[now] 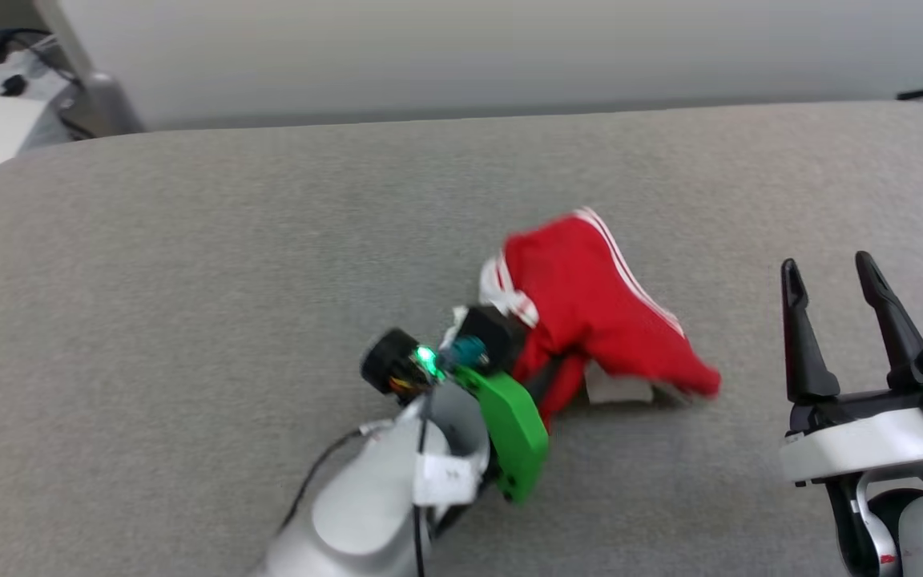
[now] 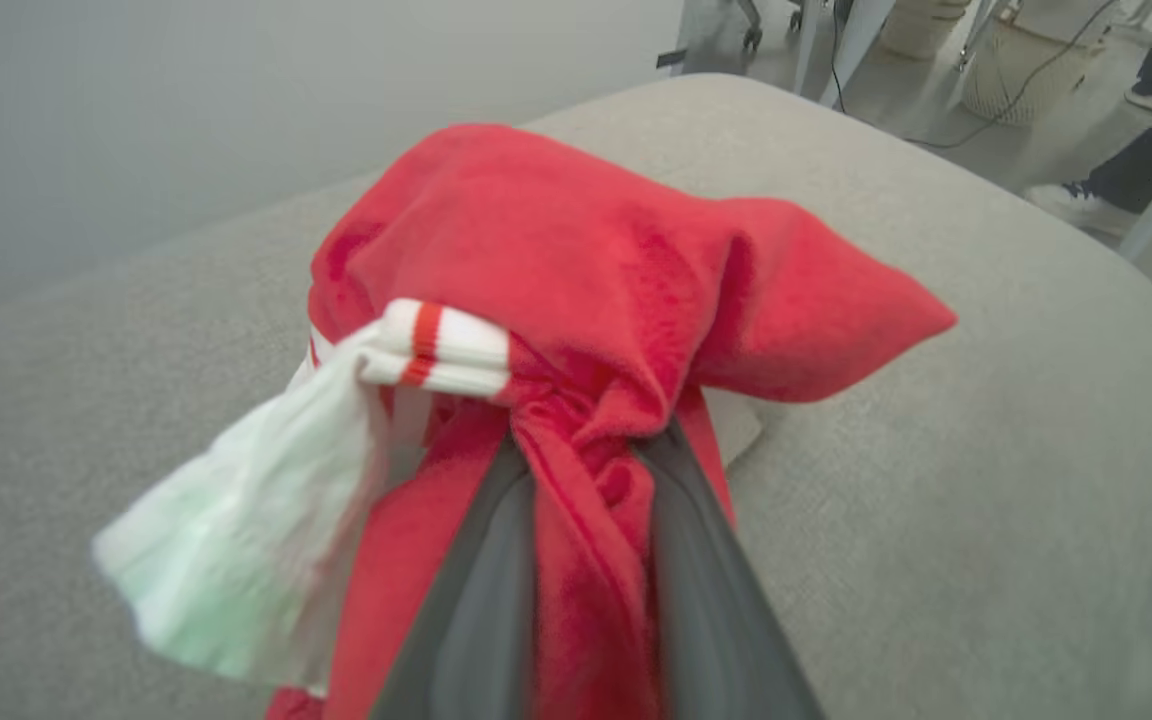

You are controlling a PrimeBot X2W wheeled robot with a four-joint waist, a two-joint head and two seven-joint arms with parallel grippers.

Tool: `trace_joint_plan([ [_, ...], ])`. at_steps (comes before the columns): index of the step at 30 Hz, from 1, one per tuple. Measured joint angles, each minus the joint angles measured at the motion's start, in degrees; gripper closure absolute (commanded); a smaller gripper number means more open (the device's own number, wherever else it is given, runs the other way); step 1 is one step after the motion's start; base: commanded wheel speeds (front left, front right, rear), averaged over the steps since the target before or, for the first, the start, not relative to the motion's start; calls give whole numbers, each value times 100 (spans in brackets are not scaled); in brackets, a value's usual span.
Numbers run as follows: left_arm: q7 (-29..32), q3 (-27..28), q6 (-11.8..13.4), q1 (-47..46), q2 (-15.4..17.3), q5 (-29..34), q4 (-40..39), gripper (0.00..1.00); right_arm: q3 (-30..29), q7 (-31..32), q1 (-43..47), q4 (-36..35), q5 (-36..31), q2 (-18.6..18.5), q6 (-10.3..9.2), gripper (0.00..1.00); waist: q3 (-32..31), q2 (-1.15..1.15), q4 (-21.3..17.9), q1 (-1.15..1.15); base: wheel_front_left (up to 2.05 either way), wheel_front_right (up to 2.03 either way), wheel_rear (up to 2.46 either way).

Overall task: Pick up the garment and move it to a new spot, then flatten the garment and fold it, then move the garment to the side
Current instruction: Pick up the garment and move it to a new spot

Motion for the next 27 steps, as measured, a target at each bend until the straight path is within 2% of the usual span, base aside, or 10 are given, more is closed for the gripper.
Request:
trace_joint_plan([
  [5,253,-762,-10,208,-32,-229,-119,100,-82,-19,5,-34,140,2,0,0,202,0,-422,0,0,0,0],
  [11,287,-1136,-12,199,-40,-410,-75,100,-100,-121,-26,-9,264,2,0,0,644,0,-696,0,0,0,0],
  [12,276,-1183,-12,188,-40,-426,-62,73,-102,-148,-49,14,264,2,0,0,715,0,-734,0,0,0,0],
  [14,119,-1232,-12,178,-40,-424,-58,0,-114,-165,-89,45,264,2,0,0,818,0,-797,0,0,0,0],
  [19,-502,-1161,31,126,-40,-388,-116,0,-165,-176,-87,123,260,1,0,0,833,0,-846,0,0,0,0],
  [27,-1083,-661,397,192,91,-401,-646,0,-170,-82,1,129,216,2,0,0,492,0,-624,0,0,0,0],
])
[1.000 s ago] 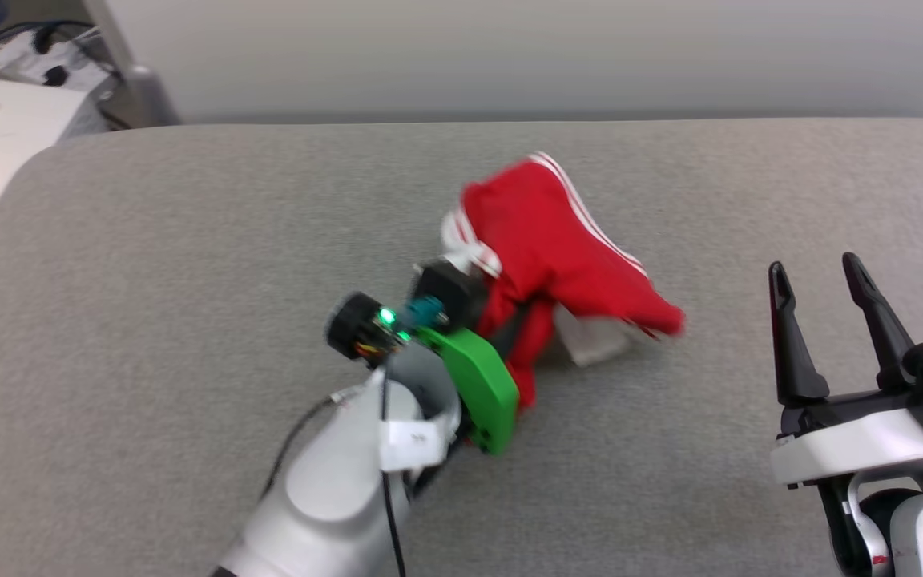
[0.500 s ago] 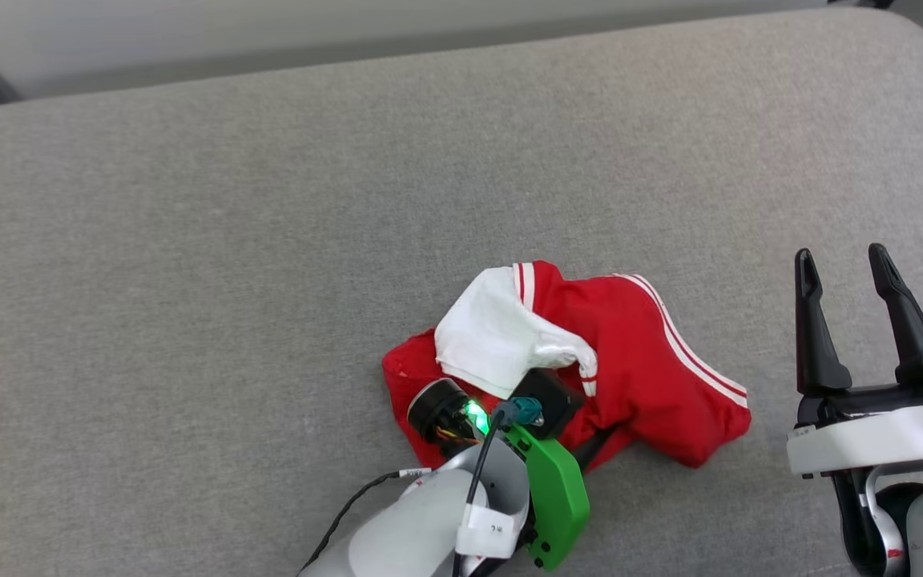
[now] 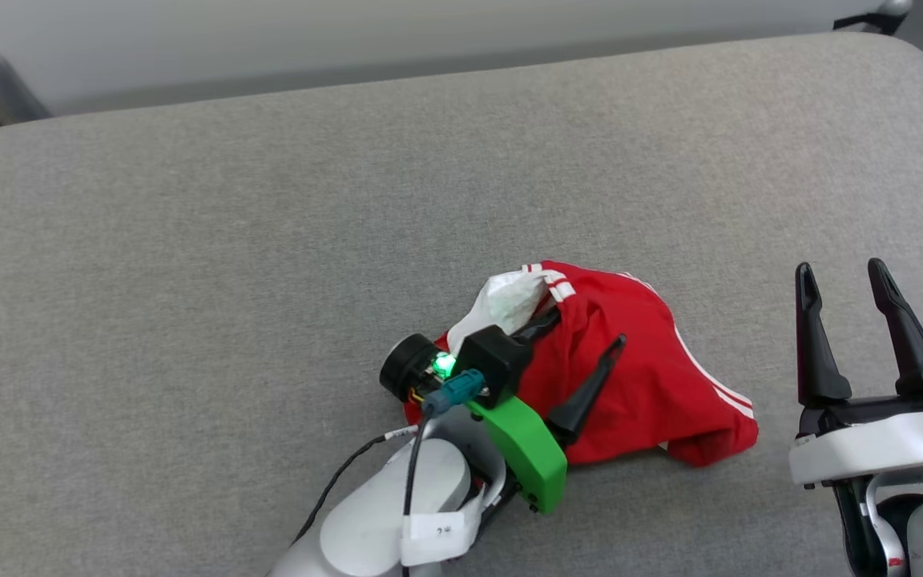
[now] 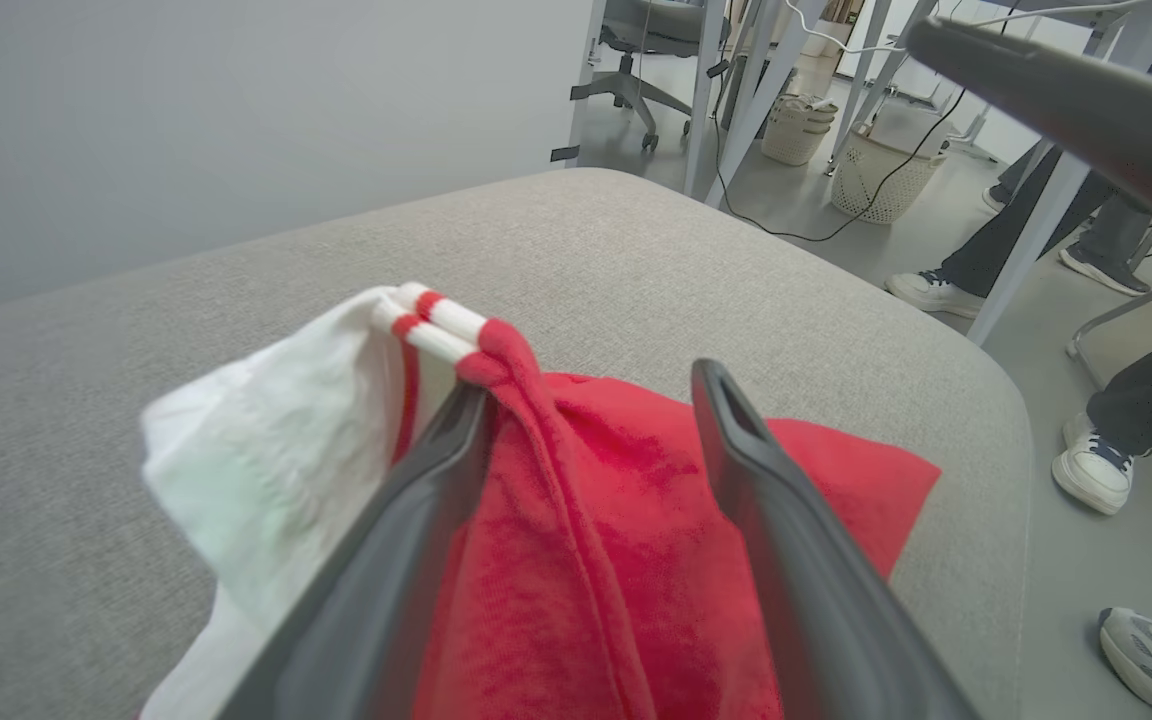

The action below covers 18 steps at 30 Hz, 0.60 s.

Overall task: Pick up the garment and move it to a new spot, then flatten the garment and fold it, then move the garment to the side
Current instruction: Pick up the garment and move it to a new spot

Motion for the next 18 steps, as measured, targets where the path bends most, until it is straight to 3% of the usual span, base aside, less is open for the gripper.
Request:
trace_joint_plan([
  [10,-96,927,671,625,500,-64,-781,0,10,142,284,-25,-1,2,0,0,-573,0,518,0,0,0,0],
  [18,-99,1683,1215,1253,1102,-174,-1241,0,5,223,491,-46,8,3,0,0,-948,0,795,0,0,0,0],
])
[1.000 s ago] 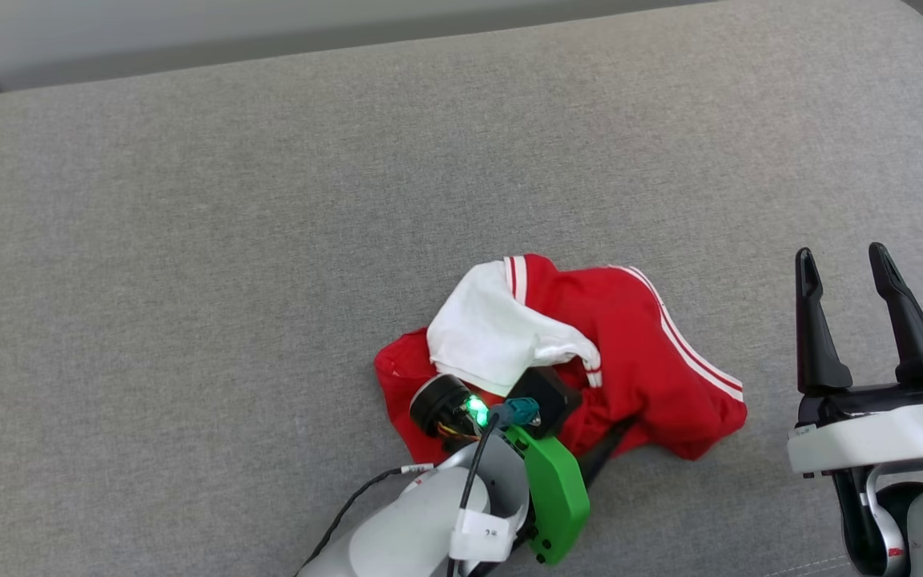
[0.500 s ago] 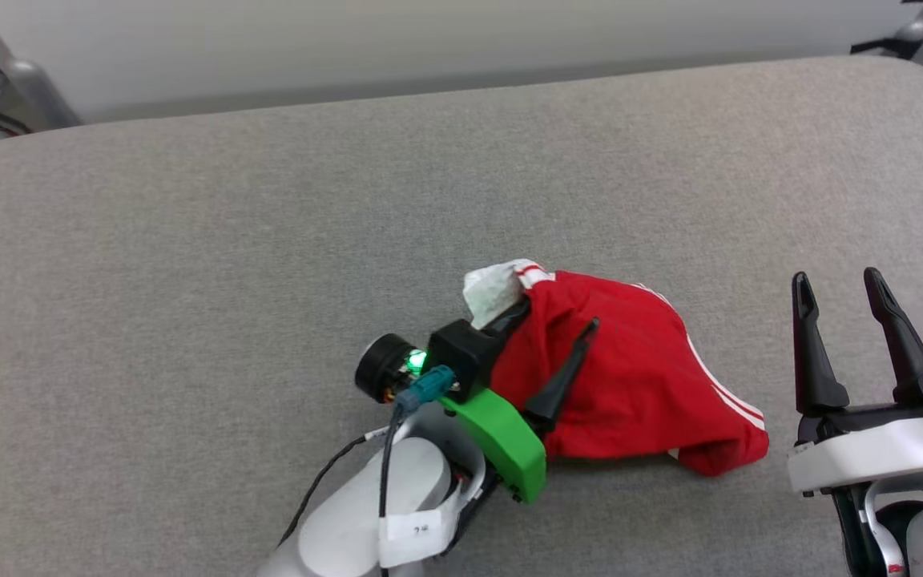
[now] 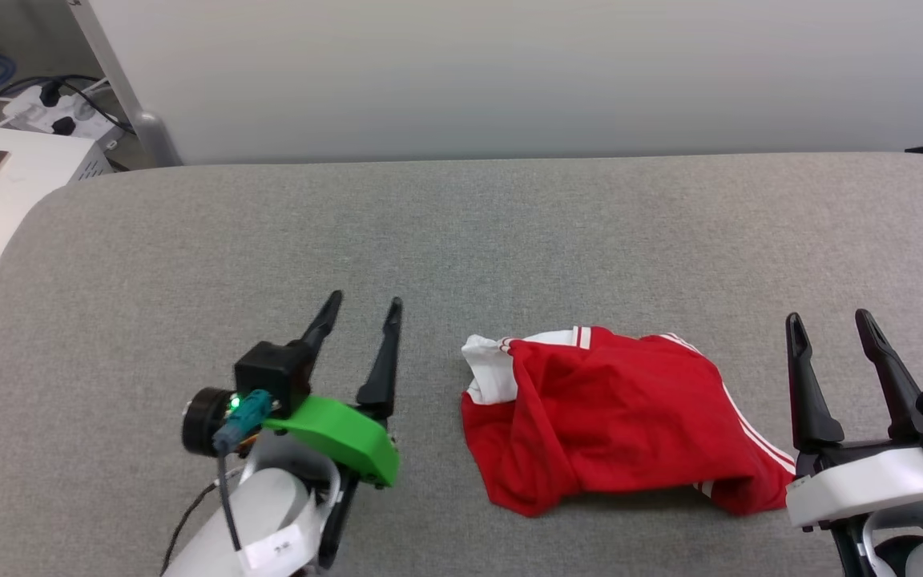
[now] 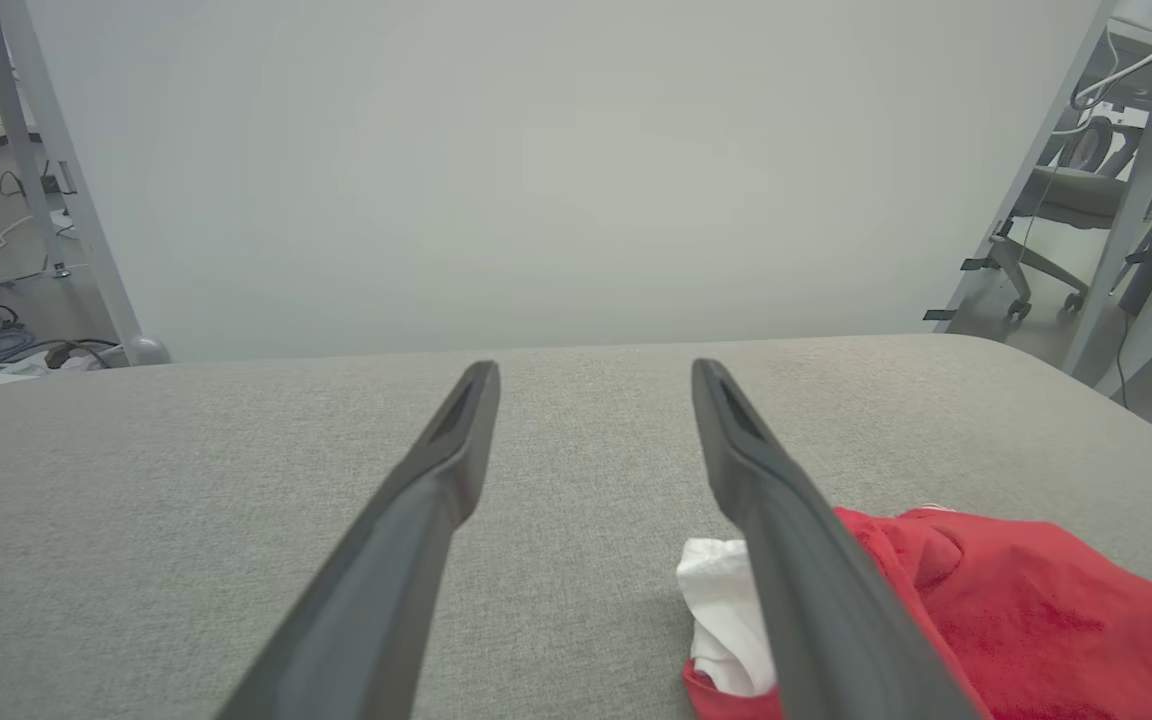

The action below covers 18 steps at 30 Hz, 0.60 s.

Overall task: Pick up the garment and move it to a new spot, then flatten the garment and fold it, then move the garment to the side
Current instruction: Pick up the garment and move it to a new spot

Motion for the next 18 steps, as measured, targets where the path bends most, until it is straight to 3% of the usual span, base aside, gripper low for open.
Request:
trace_joint_plan([
  [9,0,681,323,700,670,-196,-503,0,-51,127,280,-10,19,1,0,0,-295,0,182,0,0,0,0],
  [18,10,823,368,1219,911,-300,-687,0,-45,318,500,-76,13,0,0,0,-444,0,236,0,0,0,0],
])
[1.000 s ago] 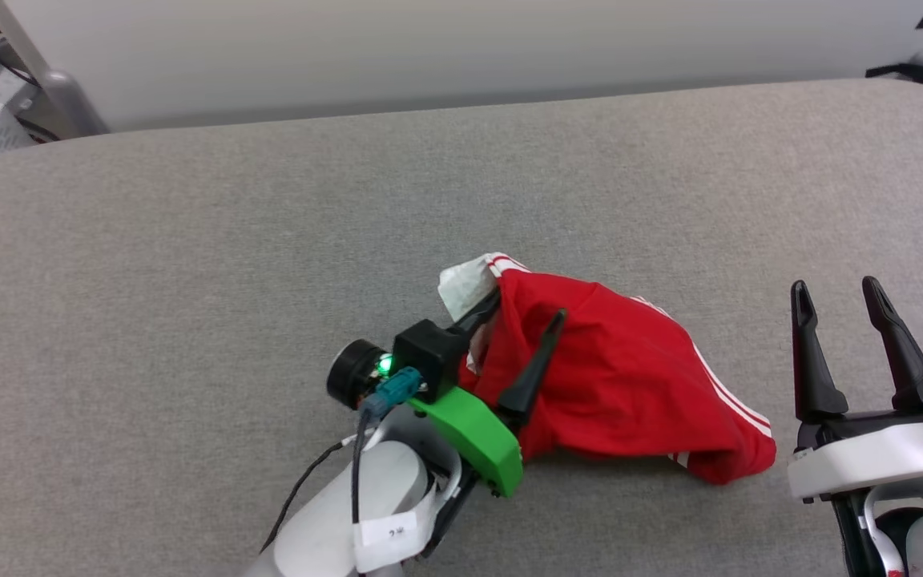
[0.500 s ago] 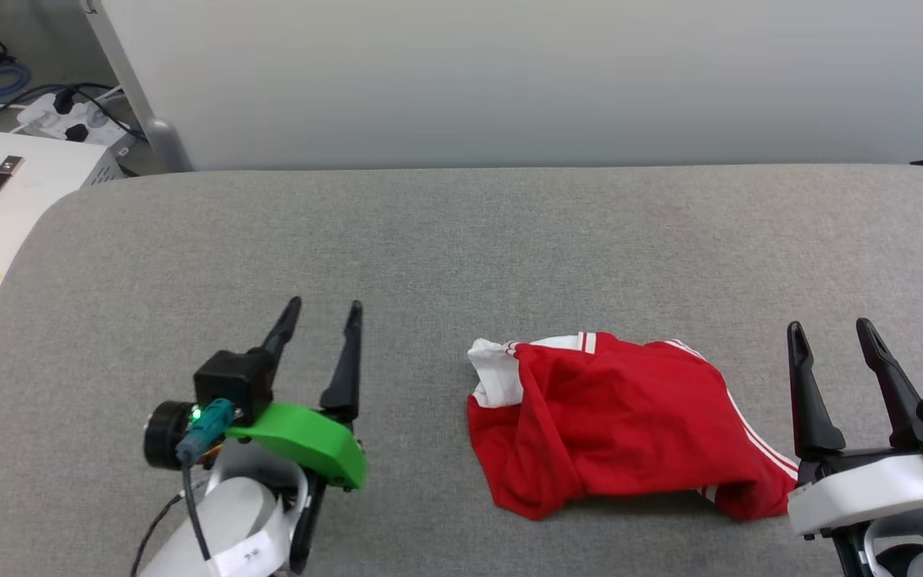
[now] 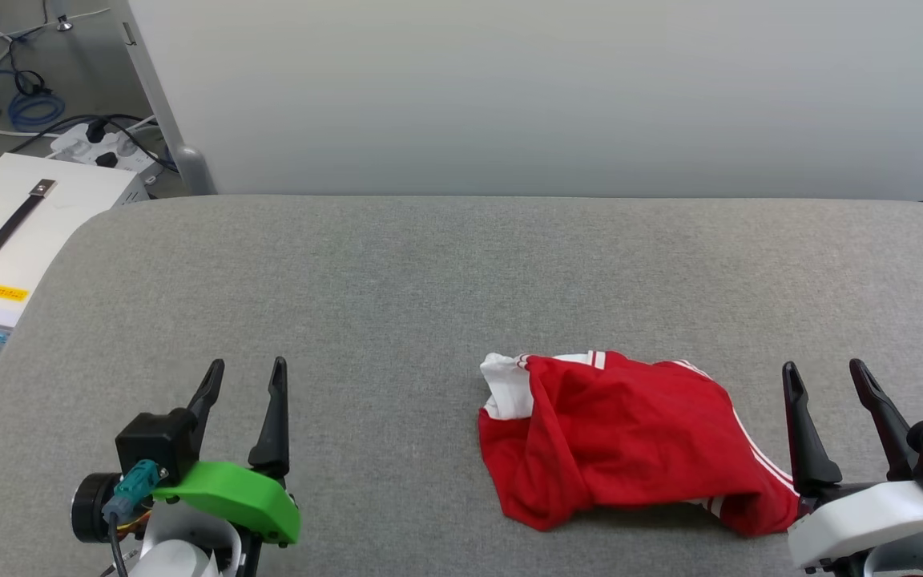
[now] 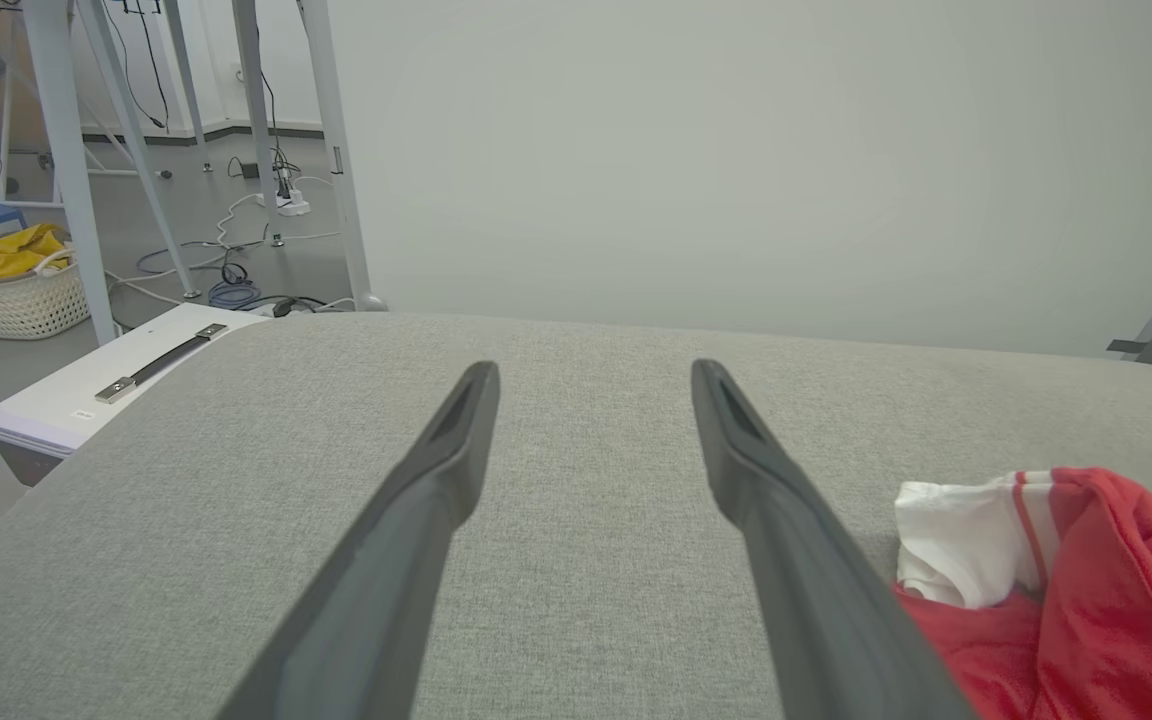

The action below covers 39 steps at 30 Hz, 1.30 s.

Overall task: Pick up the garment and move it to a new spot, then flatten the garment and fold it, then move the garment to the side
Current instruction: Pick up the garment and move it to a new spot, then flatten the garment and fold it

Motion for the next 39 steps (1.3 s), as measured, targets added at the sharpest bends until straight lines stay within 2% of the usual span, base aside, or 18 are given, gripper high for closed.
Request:
trace_joint_plan([
  [13,110,-119,0,48,0,-45,-98,0,73,122,24,-56,-38,0,0,0,61,0,62,0,0,0,0],
  [17,385,-293,-36,-70,-54,-51,-103,0,69,140,24,-76,-43,0,0,0,103,0,99,0,0,0,0],
  [23,1232,-827,-335,-680,-302,-87,-130,0,82,190,10,-125,-108,0,0,0,248,0,150,0,0,0,0],
  [29,2120,-1444,-737,-1424,-746,-159,-64,0,144,214,-75,-178,-145,0,0,0,474,0,132,0,0,0,0],
  [33,2555,-1700,-956,-1811,-985,-264,160,0,190,213,-180,-171,-151,0,0,0,608,0,44,0,0,0,0],
  [39,3342,-2037,-1190,-2220,-1159,-355,666,0,207,179,-272,-85,-130,0,0,0,760,0,-170,0,0,0,0],
])
